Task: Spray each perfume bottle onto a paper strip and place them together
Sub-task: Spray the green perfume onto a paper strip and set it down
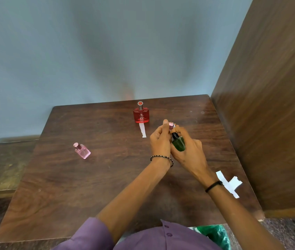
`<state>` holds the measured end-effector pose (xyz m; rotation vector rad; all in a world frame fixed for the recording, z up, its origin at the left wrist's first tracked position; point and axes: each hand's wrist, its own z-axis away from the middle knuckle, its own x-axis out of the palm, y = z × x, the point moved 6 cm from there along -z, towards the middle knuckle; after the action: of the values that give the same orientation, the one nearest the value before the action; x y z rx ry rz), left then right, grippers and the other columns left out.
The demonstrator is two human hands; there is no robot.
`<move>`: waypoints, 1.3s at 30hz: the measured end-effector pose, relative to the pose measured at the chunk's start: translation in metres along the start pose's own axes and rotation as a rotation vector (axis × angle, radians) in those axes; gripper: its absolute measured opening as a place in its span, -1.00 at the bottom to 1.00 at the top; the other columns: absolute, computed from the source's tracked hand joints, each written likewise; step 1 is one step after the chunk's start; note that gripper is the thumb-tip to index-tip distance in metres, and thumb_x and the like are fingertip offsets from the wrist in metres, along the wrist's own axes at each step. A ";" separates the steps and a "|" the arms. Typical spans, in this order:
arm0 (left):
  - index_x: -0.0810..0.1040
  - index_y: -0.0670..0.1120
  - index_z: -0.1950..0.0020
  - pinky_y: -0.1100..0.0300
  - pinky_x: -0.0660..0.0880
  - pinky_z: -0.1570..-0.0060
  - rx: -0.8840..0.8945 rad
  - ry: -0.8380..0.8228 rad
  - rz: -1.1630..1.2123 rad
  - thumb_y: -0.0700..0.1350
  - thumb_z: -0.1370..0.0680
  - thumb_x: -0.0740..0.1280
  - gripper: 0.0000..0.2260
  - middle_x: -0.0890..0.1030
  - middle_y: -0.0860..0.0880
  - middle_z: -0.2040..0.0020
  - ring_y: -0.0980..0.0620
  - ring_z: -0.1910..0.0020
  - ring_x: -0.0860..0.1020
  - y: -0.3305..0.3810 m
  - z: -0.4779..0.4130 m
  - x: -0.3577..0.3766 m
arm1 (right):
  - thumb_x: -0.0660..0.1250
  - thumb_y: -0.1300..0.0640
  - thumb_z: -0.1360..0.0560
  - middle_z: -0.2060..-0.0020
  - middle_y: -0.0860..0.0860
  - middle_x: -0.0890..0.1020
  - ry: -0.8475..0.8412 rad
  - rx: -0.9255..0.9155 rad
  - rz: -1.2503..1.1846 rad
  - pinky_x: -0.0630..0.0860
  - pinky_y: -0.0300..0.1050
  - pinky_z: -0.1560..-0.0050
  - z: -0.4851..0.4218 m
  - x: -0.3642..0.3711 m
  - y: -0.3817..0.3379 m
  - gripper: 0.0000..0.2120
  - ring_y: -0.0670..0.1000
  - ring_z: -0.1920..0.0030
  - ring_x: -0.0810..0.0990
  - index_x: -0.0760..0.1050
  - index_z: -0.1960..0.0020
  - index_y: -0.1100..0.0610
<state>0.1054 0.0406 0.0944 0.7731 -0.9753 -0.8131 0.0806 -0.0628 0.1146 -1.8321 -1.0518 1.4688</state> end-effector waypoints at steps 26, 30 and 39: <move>0.68 -0.17 0.09 0.19 0.62 0.08 -0.016 -0.026 -0.016 -0.03 -0.64 0.32 -0.74 0.69 -0.07 0.25 0.08 0.26 0.66 0.002 0.004 0.002 | 0.45 -0.01 -0.53 0.32 -0.20 0.62 0.014 0.060 0.055 0.41 -0.40 0.22 -0.003 -0.008 0.001 -0.70 -0.21 0.23 0.60 0.49 -0.23 -0.10; 0.67 -0.21 0.06 0.12 0.59 0.02 -0.007 -0.019 -0.018 -0.04 -0.63 0.33 -0.74 0.68 -0.18 0.13 -0.03 0.15 0.65 0.004 0.001 0.000 | 0.48 -0.01 -0.50 0.13 -0.33 0.65 0.050 0.090 -0.037 0.46 -0.43 0.13 -0.002 -0.010 -0.003 -0.69 -0.30 0.10 0.63 0.48 -0.19 -0.18; 0.54 -0.17 0.14 0.30 0.39 0.54 -0.042 -0.067 -0.108 -0.13 -0.64 0.29 -0.81 0.61 -0.07 0.35 0.13 0.54 0.46 0.011 -0.010 -0.015 | 0.46 0.23 -0.45 0.38 0.05 0.61 -0.097 0.421 -0.716 0.25 -0.28 0.60 0.006 0.002 0.019 -0.55 -0.01 0.52 0.42 0.49 -0.25 -0.13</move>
<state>0.1125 0.0601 0.0939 0.7711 -0.9794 -0.9551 0.0792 -0.0713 0.0971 -0.9517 -1.1688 1.2108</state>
